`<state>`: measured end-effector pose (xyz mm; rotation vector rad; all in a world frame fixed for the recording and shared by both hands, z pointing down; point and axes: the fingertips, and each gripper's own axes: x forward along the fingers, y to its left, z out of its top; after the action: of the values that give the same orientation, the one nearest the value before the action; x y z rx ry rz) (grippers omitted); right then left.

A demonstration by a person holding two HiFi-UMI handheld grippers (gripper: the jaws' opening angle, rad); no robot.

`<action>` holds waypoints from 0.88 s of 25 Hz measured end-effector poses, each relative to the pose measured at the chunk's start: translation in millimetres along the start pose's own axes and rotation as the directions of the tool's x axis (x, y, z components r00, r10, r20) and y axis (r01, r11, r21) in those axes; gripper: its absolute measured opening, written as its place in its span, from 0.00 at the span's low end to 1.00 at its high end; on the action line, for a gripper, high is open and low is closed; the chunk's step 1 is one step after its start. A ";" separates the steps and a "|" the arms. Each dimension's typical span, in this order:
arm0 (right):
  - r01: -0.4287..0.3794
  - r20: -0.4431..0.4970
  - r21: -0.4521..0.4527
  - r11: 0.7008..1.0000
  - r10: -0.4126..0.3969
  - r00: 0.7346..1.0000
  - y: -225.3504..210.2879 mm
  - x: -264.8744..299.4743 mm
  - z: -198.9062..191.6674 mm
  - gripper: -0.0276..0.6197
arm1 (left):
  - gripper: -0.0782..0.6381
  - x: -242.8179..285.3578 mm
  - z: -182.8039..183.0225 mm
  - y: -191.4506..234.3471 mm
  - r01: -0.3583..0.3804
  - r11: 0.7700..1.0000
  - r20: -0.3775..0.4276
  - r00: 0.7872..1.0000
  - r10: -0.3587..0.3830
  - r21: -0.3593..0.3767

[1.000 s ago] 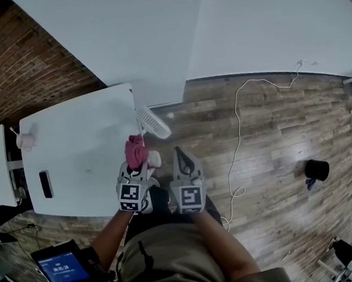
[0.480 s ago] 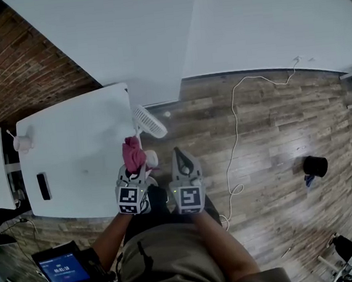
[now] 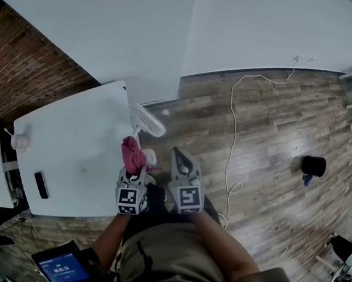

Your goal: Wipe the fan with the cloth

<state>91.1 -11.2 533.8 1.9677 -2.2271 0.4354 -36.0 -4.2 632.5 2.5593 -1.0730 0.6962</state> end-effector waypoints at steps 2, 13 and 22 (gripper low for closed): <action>0.001 -0.001 -0.003 1.000 -0.001 1.000 -1.3 -0.5 -0.2 0.04 | 0.18 -0.6 3.9 -2.0 0.013 1.000 0.007 1.000 -0.013 0.004; 0.013 -0.009 -0.028 1.000 -0.013 1.000 -8.8 -6.3 -2.4 0.04 | 0.18 -0.5 -25.5 -12.6 0.045 0.997 -0.104 0.993 -0.051 -0.057; 0.010 -0.011 -0.029 1.000 -0.010 1.000 -5.7 -7.4 -9.7 0.04 | 0.18 0.0 -35.0 -12.0 0.054 0.996 -0.128 0.990 -0.062 -0.064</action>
<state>96.9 -1.9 541.6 1.9570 -2.2032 0.4094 -38.6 19.0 661.2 2.4462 -0.9590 0.7909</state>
